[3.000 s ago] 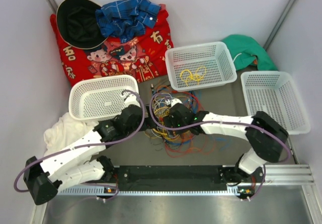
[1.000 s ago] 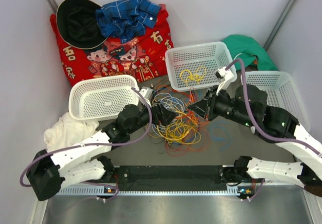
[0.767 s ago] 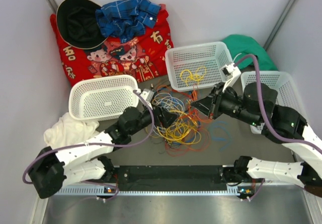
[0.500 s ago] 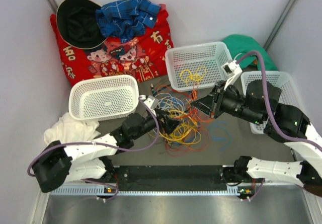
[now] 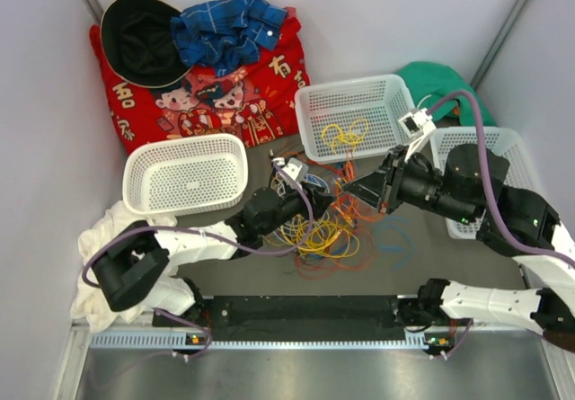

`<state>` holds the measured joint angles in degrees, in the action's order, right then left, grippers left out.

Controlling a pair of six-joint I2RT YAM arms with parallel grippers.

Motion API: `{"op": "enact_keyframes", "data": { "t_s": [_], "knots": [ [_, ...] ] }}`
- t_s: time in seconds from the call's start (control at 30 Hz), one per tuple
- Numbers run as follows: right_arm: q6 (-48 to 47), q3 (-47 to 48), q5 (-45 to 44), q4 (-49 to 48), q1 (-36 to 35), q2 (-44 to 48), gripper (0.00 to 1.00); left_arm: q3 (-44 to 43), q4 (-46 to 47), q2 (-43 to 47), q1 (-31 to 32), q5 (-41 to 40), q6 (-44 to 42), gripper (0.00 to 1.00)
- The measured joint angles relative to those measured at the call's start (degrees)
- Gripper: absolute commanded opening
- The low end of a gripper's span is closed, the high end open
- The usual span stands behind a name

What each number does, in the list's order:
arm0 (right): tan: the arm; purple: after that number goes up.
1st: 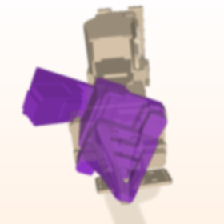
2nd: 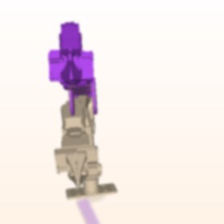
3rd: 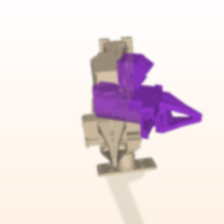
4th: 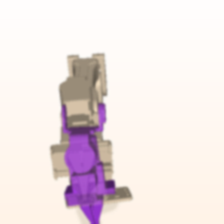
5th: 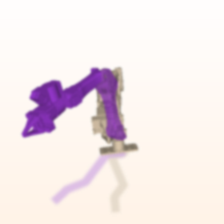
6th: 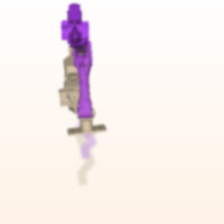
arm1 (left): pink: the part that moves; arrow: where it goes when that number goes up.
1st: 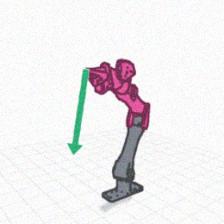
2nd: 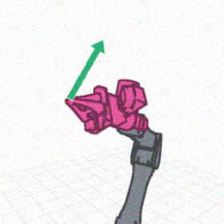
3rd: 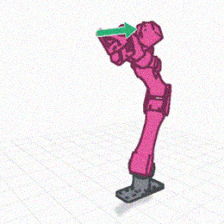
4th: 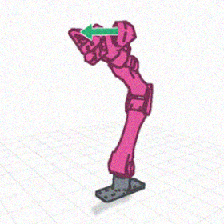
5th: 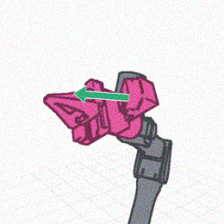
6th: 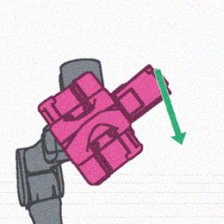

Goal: Untangle the cables

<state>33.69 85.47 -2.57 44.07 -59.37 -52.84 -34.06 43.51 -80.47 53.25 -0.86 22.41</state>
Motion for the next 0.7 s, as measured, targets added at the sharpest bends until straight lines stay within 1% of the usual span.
{"op": "enact_keyframes", "data": {
  "t_s": [0.03,0.07,0.1,0.13,0.17,0.2,0.23,0.3,0.33,0.37,0.43,0.47,0.53,0.7],
  "knots": [
    [0.0,0.0,0.0,0.1,0.0,0.1,0.0,-0.5,0.0,-0.1,0.0,-0.2,-0.1,0.24],
    [0.0,-0.4,-0.2,-0.1,0.0,0.5,0.0,-0.7,0.4,-0.1,0.0,-0.3,-0.3,0.09],
    [0.0,-1.0,-0.4,0.1,0.0,1.1,0.0,-0.8,1.0,0.0,0.0,-0.5,-0.5,0.0],
    [0.0,-1.6,-0.5,0.1,0.0,1.6,0.0,-0.8,1.2,0.1,0.0,-0.7,-0.7,0.0],
    [0.0,-2.4,-0.8,0.1,0.0,2.2,0.02,-0.8,1.0,0.3,0.0,-0.9,-0.8,0.0],
    [0.0,-3.1,-1.2,0.3,0.0,2.8,0.09,-0.8,0.3,0.8,0.0,-1.2,-1.1,0.0],
    [0.0,-3.9,-1.8,0.5,0.0,3.4,0.4,-0.8,-1.0,1.7,0.0,-1.6,-1.3,0.0],
    [-0.1,-5.0,-3.2,1.1,0.0,4.5,0.59,-1.1,-4.6,4.5,0.0,-2.3,-1.2,0.0],
    [0.0,-5.4,-3.9,1.4,0.0,4.9,0.72,-1.7,-7.6,6.2,0.0,-3.2,-0.9,0.0],
    [-0.3,-5.9,-4.7,1.8,0.0,5.6,0.77,-2.9,-11.5,8.1,0.0,-4.2,-0.4,0.0],
    [-0.8,-7.1,-6.7,2.7,0.0,6.8,0.86,-7.5,-20.4,10.5,0.0,-6.4,0.5,0.0],
    [-1.0,-7.8,-7.6,3.0,0.0,7.4,0.87,-10.8,-25.4,11.4,0.0,-7.7,1.0,0.0],
    [-1.1,-9.9,-9.9,3.9,0.0,9.0,0.89,-18.6,-33.8,11.8,-0.2,-9.7,1.5,0.0],
    [-1.2,-15.9,-14.5,5.6,0.0,10.8,0.89,-36.5,-52.0,11.4,-0.5,-15.4,1.5,0.0]
  ]
}}
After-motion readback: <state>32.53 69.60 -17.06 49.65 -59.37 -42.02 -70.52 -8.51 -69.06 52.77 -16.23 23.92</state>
